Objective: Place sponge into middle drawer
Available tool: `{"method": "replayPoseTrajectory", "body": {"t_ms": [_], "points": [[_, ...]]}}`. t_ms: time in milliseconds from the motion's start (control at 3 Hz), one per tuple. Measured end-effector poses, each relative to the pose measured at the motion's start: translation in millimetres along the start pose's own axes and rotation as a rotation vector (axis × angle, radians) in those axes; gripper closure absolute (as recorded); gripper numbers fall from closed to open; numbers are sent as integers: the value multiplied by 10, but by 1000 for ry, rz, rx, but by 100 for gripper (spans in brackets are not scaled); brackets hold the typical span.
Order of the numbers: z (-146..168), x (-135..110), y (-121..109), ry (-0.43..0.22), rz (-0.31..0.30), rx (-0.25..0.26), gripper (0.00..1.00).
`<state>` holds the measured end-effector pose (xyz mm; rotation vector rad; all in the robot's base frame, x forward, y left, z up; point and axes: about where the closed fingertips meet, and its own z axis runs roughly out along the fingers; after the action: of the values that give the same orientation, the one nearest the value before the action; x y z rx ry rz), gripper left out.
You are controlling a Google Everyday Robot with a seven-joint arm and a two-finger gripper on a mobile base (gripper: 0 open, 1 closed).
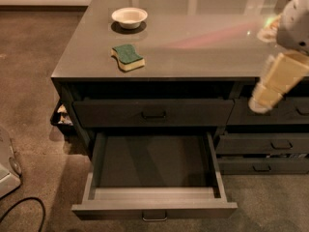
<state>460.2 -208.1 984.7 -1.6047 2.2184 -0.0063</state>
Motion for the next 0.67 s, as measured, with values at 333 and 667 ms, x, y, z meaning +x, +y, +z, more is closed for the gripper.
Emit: {"method": "replayPoseTrajectory", "body": {"t_ms": [333, 667], "points": [[86, -327, -344, -128, 129, -3, 0], [189, -837, -576, -249, 248, -5, 0]]}}
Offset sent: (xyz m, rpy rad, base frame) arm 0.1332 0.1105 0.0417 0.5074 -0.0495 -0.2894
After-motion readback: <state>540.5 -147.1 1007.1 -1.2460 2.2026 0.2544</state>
